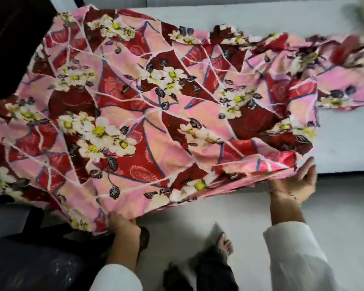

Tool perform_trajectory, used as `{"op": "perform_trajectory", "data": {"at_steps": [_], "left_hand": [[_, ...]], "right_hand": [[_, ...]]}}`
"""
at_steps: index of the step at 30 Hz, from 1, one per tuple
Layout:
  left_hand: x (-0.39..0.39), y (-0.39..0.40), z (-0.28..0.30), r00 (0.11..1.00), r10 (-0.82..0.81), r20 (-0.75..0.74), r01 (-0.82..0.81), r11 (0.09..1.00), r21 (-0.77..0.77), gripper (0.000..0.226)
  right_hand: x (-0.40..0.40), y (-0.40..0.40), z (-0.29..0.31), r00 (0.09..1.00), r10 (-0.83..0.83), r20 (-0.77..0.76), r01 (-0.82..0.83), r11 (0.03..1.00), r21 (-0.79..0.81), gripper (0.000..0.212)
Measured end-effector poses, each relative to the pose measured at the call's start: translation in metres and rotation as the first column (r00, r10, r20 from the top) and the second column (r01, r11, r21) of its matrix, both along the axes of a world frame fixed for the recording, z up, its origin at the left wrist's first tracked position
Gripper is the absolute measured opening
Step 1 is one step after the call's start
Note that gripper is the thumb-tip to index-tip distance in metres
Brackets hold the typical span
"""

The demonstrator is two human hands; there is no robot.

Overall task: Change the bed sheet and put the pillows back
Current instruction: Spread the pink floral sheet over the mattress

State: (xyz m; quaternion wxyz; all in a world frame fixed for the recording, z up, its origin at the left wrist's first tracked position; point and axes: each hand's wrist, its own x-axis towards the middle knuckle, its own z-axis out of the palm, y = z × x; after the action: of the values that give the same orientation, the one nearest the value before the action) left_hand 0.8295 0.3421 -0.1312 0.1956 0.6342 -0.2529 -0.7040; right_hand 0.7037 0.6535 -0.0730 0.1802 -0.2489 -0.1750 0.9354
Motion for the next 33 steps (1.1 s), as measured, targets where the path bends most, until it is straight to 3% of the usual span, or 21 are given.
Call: {"op": "perform_trajectory", "data": {"at_steps": [2,3,6,7,10,11,12,13,15,17,19,20,23,26,30,33], "left_hand": [[-0.007,0.026,0.004,0.996,-0.066,-0.059,0.068,0.997,0.038,0.033],[-0.012,0.043,0.006,0.991,-0.115,-0.066,0.120,0.989,0.080,0.030],[-0.026,0.112,0.005,0.949,-0.310,-0.051,0.310,0.898,0.312,0.033],[-0.030,0.136,0.007,0.917,-0.391,-0.082,0.392,0.840,0.375,0.032],[-0.046,0.209,0.020,0.768,-0.553,-0.323,0.635,0.597,0.490,0.046],[-0.055,0.232,0.030,0.708,-0.580,-0.404,0.703,0.525,0.479,0.054],[-0.064,0.252,0.040,0.680,-0.590,-0.435,0.732,0.510,0.452,0.054],[-0.074,0.267,0.048,0.691,-0.571,-0.443,0.723,0.557,0.409,0.047],[-0.092,0.296,0.061,0.772,-0.438,-0.461,0.601,0.739,0.305,0.024],[-0.105,0.315,0.064,0.811,-0.348,-0.471,0.494,0.838,0.231,0.021],[-0.107,0.324,0.059,0.786,-0.366,-0.499,0.493,0.857,0.148,0.030],[-0.105,0.327,0.053,0.775,-0.361,-0.519,0.491,0.861,0.134,0.037],[-0.102,0.332,0.042,0.812,-0.307,-0.496,0.419,0.899,0.130,0.045],[-0.104,0.341,0.035,0.877,-0.267,-0.399,0.329,0.939,0.096,0.047],[-0.122,0.353,0.031,0.937,-0.225,-0.266,0.264,0.957,0.118,0.049],[-0.136,0.369,0.055,0.955,-0.214,-0.205,0.230,0.971,0.061,0.046]], "right_hand": [[0.003,0.016,0.004,0.991,0.126,-0.051,-0.124,0.991,0.040,0.040],[0.004,0.019,0.005,0.988,0.152,0.000,-0.151,0.987,0.053,0.037],[0.010,0.027,-0.002,0.962,0.273,0.015,-0.273,0.962,0.025,0.029],[0.012,0.026,-0.004,0.952,0.304,0.020,-0.305,0.952,0.022,0.036],[0.017,0.026,-0.013,0.881,0.473,0.024,-0.473,0.879,0.058,0.084],[0.018,0.029,-0.015,0.858,0.513,0.030,-0.514,0.856,0.064,0.089],[0.019,0.037,-0.019,0.848,0.529,0.013,-0.529,0.847,0.052,0.092],[0.019,0.044,-0.019,0.847,0.531,-0.004,-0.531,0.847,0.020,0.096],[0.012,0.072,-0.022,0.898,0.438,-0.040,-0.440,0.891,-0.108,0.099],[0.000,0.104,-0.020,0.937,0.348,-0.020,-0.346,0.922,-0.174,0.072],[-0.020,0.126,-0.011,0.949,0.295,0.110,-0.268,0.941,-0.207,0.022],[-0.031,0.132,-0.004,0.948,0.291,0.127,-0.258,0.939,-0.226,0.018],[-0.062,0.149,0.017,0.912,0.359,0.197,-0.319,0.924,-0.209,0.019],[-0.081,0.171,0.023,0.812,0.472,0.344,-0.450,0.881,-0.146,0.048],[-0.093,0.212,0.040,0.913,0.408,-0.027,-0.407,0.902,-0.145,0.072],[-0.092,0.247,0.053,0.941,0.235,-0.242,-0.272,0.954,-0.130,0.044]]}}
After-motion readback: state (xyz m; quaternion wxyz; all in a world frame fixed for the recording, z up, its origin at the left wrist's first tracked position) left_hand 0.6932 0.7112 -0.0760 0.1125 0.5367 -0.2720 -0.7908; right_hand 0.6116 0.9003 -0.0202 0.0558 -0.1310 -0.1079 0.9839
